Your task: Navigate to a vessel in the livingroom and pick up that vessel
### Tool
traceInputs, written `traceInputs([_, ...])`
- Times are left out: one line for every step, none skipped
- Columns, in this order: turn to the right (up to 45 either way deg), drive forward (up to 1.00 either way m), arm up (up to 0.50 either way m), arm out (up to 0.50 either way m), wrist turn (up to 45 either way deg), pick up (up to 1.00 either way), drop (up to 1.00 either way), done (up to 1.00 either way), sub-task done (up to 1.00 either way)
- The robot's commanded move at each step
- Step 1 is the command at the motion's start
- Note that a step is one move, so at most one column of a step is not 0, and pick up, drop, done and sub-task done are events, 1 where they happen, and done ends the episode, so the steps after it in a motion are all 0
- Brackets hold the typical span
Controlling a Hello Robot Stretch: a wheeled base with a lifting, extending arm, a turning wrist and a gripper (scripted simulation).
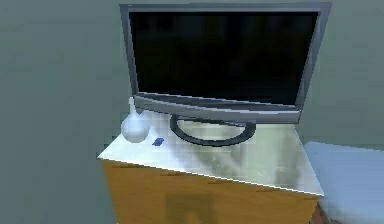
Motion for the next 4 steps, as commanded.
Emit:
traceInputs([6.0, 0.0, 0.0, 0.0, 0.0, 0.0, 0.0, 0.0, 0.0])
traceInputs([0.0, 0.4, 0.0, 0.0, 0.0, 0.0, 0.0, 0.0, 0.0])
traceInputs([-45.0, 0.0, 0.0, 0.0, 0.0, 0.0, 0.0, 0.0, 0.0])
traceInputs([-45.0, 0.0, 0.0, 0.0, 0.0, 0.0, 0.0, 0.0, 0.0])
